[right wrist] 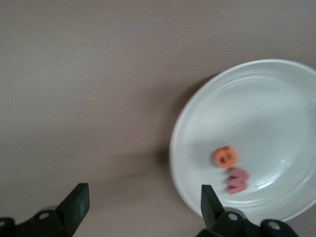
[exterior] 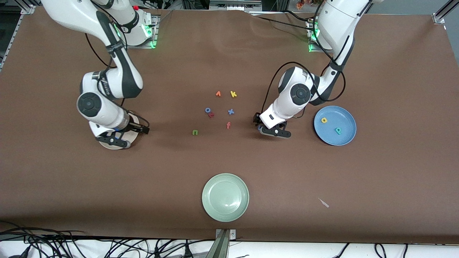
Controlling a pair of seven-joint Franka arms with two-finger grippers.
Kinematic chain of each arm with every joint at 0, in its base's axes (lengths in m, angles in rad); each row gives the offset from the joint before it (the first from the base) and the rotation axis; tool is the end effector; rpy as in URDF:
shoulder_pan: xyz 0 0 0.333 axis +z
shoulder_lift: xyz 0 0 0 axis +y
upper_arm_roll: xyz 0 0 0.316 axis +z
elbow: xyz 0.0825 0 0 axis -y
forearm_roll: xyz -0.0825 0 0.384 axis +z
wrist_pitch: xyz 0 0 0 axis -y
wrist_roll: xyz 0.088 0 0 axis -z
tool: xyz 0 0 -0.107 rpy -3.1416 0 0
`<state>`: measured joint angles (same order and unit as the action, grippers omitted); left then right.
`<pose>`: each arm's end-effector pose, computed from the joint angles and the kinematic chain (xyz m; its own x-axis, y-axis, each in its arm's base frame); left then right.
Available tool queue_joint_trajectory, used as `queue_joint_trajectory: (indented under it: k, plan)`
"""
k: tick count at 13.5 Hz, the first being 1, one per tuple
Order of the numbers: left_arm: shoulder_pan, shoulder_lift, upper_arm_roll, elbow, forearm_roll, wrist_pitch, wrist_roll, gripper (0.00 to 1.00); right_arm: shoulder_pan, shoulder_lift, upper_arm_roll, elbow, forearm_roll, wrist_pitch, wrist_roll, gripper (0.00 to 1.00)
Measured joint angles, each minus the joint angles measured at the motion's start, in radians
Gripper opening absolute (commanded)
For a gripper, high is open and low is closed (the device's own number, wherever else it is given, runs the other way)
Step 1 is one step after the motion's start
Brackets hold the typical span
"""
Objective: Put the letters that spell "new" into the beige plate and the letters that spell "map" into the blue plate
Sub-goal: 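Grasp the green u with the right gripper while the left gripper grasps the blue m, then place the blue m on the blue plate while the right gripper carries the green u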
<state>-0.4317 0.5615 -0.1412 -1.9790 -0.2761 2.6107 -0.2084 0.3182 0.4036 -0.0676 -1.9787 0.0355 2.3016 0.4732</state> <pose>0.5243 -0.3283 0.1882 0.9942 -0.1072 -0.0095 -0.1022 -0.9678 0.2299 0.5840 0.1515 0.2562 0.9679 -0.2413 -0.0698 -0.2391 -0.9702 0.0380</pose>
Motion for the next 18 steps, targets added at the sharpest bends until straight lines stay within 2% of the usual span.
queue_joint_trajectory:
  k: [3, 5, 6, 9, 11, 18]
  plan:
    - [-0.038, 0.029, 0.015, 0.003, 0.0, 0.034, -0.001, 0.76, 0.011, 0.024, 0.084, 0.051, 0.0, 0.0, 0.027, 1.0]
    - [-0.062, 0.046, 0.033, 0.012, 0.0, 0.043, -0.002, 0.73, 0.041, 0.059, 0.107, 0.092, 0.0, 0.0, 0.038, 1.0]
    - [-0.067, 0.05, 0.04, 0.014, 0.0, 0.043, -0.002, 0.66, 0.062, 0.077, 0.109, 0.109, 0.0, 0.0, 0.041, 1.0]
    - [-0.071, 0.059, 0.053, 0.018, 0.0, 0.043, -0.001, 0.34, 0.125, 0.143, 0.111, 0.162, 0.0, 0.002, 0.046, 1.0]
    - [-0.075, 0.059, 0.053, 0.027, 0.0, 0.043, -0.001, 0.24, 0.154, 0.178, 0.111, 0.191, 0.0, 0.005, 0.047, 1.0]
    - [-0.071, 0.051, 0.081, 0.038, 0.0, 0.044, -0.001, 0.22, 0.194, 0.267, 0.111, 0.228, 0.0, 0.096, 0.048, 0.99]
